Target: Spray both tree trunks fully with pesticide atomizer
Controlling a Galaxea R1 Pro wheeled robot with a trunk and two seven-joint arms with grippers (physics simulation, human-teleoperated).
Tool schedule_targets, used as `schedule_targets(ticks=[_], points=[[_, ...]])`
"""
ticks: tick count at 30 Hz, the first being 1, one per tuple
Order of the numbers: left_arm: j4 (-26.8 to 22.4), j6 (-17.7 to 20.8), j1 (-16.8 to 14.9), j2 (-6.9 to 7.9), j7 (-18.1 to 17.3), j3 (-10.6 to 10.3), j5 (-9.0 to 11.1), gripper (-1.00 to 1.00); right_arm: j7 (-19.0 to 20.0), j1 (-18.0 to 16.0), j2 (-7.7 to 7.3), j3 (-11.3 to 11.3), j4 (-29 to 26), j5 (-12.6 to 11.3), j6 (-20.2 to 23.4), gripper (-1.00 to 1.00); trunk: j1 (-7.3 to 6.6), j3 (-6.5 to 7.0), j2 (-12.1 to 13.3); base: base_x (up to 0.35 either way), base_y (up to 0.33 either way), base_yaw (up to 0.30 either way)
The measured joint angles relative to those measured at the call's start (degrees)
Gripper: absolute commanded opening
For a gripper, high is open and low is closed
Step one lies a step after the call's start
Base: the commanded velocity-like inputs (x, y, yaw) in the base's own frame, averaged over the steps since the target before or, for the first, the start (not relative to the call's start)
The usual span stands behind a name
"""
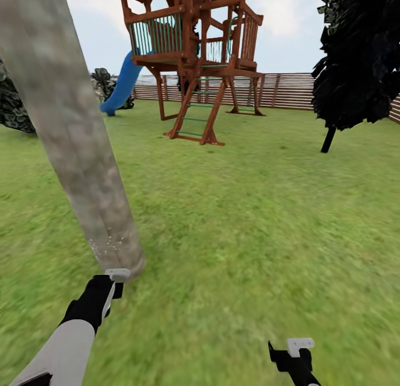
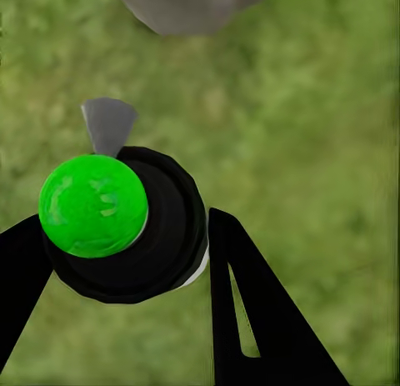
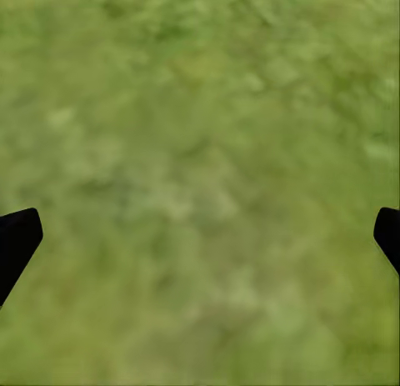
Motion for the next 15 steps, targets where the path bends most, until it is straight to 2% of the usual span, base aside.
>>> schedule_targets(ticks=[5, 9, 11, 13, 15], points=[[-0.05, 0.1, 0.0, -0.34, 0.01, 0.04, 0.06, -1.0, 0.0, 0.0, 0.0, 0.0, 0.0, 0.0, 0.0, 1.0, 0.02, 0.0, 0.0, 0.101, -0.246, 0.274], [-0.66, 0.61, -0.23, -0.38, -0.24, -0.24, -0.06, -1.0, 0.02, 0.0, 0.0, -0.01, -0.01, -0.01, 0.02, 1.0, 0.02, 0.0, 0.0, 0.003, -0.032, 0.26], [-0.74, 0.99, -1.07, -0.17, -0.44, -0.32, -0.1, -1.0, 0.02, 0.01, 0.0, -0.01, -0.02, -0.02, 0.02, 1.0, 0.02, 0.0, 0.0, 0.0, -0.003, 0.056], [-0.59, 4.54, -5.8, -0.41, -0.65, -0.67, -0.37, -1.0, -0.06, 0.02, -0.07, -0.09, -0.03, -0.02, 0.02, 1.0, 0.02, 0.01, 0.0, 0.0, 0.0, 0.005], [-0.84, 5.53, -8.21, 0.44, -0.79, -0.57, -0.86, -1.0, -0.07, 0.02, -0.09, -0.09, -0.03, -0.01, 0.02, 1.0, 0.02, 0.0, 0.0, 0.0, 0.0, 0.001]])
